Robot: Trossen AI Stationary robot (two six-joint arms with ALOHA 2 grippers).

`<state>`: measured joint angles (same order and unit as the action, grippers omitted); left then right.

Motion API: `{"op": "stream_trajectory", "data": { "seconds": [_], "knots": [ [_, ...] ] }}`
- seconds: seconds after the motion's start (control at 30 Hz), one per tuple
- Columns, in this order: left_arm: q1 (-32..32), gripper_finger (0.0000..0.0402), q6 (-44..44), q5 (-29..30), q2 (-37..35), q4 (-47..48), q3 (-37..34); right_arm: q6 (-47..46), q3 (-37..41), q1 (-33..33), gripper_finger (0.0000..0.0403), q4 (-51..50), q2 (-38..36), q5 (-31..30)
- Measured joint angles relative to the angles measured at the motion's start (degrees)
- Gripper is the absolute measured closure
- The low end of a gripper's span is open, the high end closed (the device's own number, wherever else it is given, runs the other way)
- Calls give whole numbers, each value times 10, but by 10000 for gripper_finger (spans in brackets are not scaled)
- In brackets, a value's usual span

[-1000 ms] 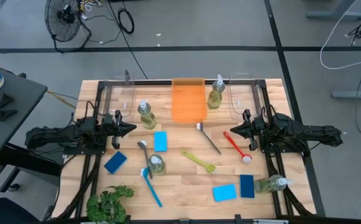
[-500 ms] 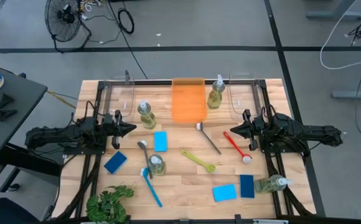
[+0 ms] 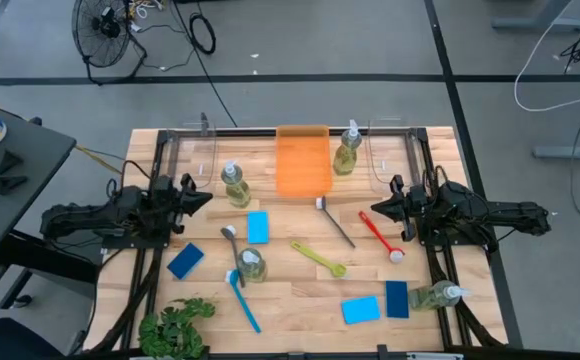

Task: Pick & Place Kitchen Sink Supplies
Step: Put the yellow dish soap into the right transparent bin

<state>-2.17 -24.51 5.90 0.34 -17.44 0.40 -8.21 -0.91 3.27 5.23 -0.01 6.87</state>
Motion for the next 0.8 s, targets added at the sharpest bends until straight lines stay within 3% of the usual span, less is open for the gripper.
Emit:
{"op": "stream_trajectory", "data": {
  "seconds": [0.27, 0.5, 0.8],
  "knots": [
    [0, 399, -99, 28, 1, -12, 9, -269, 0, 1, 399, 100, 0, -65],
    [0, 400, -78, 29, 0, 42, 84, -227, -29, 0, 401, 120, 0, -106],
    [0, 401, -17, 31, 38, 240, 249, -171, -168, 0, 402, -26, 42, -126]
  ]
}}
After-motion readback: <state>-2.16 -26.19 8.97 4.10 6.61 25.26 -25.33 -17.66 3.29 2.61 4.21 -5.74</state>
